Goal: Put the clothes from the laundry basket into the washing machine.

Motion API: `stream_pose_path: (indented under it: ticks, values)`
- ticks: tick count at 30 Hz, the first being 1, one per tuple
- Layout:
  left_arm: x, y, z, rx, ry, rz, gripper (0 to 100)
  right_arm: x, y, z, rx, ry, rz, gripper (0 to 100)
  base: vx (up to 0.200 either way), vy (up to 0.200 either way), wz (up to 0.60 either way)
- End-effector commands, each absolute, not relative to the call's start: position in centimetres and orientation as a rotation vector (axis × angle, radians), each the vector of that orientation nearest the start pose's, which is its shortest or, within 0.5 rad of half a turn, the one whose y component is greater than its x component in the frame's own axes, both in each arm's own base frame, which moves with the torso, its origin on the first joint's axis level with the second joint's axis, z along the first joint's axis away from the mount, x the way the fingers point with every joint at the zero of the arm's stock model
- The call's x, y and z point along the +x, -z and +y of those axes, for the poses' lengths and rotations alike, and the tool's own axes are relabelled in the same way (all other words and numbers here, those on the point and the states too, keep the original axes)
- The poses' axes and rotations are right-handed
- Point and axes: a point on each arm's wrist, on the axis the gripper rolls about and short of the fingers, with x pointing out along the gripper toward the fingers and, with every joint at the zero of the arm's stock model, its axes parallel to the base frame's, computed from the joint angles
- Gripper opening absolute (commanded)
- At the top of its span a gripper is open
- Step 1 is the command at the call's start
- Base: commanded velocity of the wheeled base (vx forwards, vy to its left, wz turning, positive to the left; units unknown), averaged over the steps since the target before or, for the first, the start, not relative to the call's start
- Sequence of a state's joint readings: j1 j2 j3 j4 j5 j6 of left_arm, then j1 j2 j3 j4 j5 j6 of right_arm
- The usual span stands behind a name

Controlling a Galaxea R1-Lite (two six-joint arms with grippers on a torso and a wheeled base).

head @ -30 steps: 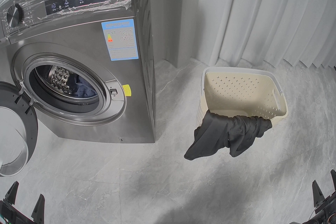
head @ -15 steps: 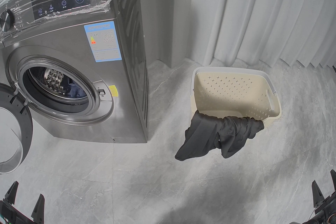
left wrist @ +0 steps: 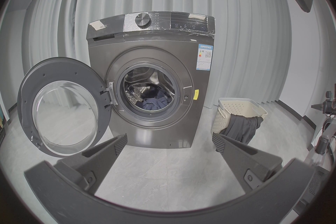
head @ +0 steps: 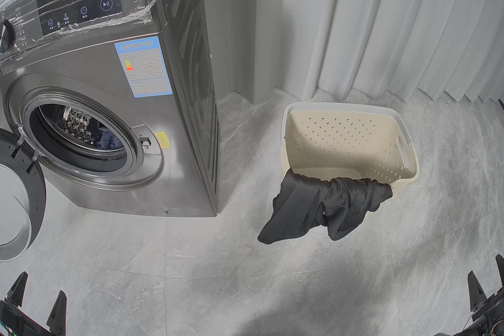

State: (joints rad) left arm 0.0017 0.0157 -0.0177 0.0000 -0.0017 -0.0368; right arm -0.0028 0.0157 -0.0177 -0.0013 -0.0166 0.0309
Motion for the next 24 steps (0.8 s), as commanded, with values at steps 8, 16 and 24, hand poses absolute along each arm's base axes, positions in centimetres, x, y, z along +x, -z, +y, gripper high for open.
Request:
stream_pose_path:
  ticks: [8, 16, 24]
  values:
    - [-2.24, -7.60, -0.01, -0.031, -0.002, 0.005, 100, -2.26, -7.57, -0.03, 0.031, 0.020, 0.001, 100, 0.000, -0.100, 0.00]
    - [-2.24, -7.62, -0.01, -0.028, 0.000, 0.003, 100, -2.26, -7.57, -0.03, 0.017, 0.015, 0.001, 100, 0.000, -0.200, 0.00]
    - [-2.23, -7.58, -0.01, -0.028, 0.000, 0.005, 100, -2.27, -7.57, -0.03, 0.018, 0.017, 0.000, 100, 0.000, -0.200, 0.00]
